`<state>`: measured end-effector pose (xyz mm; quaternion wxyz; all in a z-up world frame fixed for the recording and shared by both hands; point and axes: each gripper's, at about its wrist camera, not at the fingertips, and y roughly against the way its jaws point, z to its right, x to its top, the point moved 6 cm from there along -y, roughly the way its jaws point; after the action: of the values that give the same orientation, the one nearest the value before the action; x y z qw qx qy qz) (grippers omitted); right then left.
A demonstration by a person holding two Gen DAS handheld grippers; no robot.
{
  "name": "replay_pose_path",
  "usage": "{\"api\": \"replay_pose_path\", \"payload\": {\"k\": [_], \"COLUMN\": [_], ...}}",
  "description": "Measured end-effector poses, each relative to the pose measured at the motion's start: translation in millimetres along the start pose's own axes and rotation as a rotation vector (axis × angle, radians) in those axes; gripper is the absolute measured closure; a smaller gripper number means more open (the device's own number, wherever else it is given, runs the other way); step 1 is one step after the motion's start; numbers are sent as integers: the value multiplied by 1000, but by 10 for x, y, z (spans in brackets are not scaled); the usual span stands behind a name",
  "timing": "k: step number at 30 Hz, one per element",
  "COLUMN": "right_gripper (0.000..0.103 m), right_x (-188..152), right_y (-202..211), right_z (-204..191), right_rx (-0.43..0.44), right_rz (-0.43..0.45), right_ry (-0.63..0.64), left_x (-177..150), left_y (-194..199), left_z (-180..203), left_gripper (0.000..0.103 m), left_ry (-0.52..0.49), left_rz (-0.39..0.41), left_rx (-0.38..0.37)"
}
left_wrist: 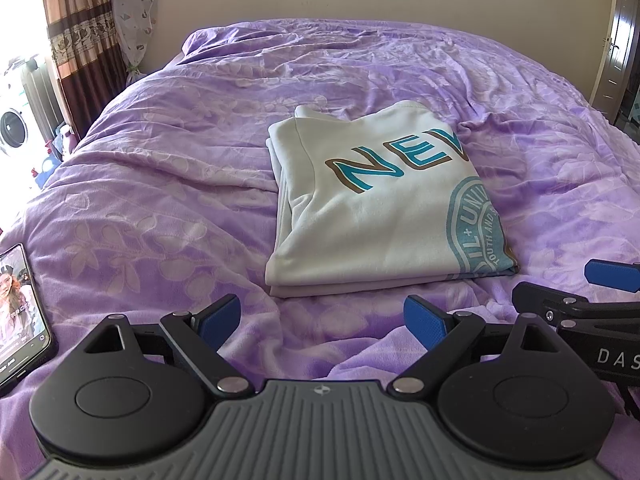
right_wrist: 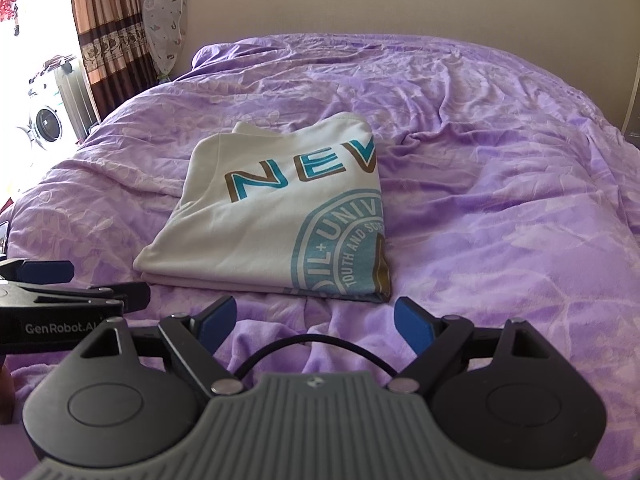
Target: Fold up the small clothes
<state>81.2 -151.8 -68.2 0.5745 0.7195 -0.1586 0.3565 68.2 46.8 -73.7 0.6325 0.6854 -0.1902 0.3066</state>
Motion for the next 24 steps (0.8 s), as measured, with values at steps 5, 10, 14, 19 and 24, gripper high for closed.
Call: {"api": "replay_pose_path", "payload": {"k": [5, 10, 14, 19, 24], "right_gripper": [21, 21, 21, 21, 21], "right_x": [3, 1, 1, 0, -1], "right_y": [17, 20, 18, 16, 15], "right_z": [2, 3, 3, 3, 0], "right_rx": [-2, -2, -2, -2, -2], "right_rz": [10, 12, 12, 12, 11], "right_ry": [4, 5, 5, 4, 5], "left_x": [-5, -3, -5, 2, 5], "left_y": [1, 1, 0, 7, 17], "left_z": [7, 6, 8, 4, 7], "left_gripper": [0, 0, 0, 0, 0], "left_ry": [1, 0, 1, -2, -4], "left_rz": [-1, 0, -1, 0, 1], "left_rx": [2, 2, 3, 5, -1]}}
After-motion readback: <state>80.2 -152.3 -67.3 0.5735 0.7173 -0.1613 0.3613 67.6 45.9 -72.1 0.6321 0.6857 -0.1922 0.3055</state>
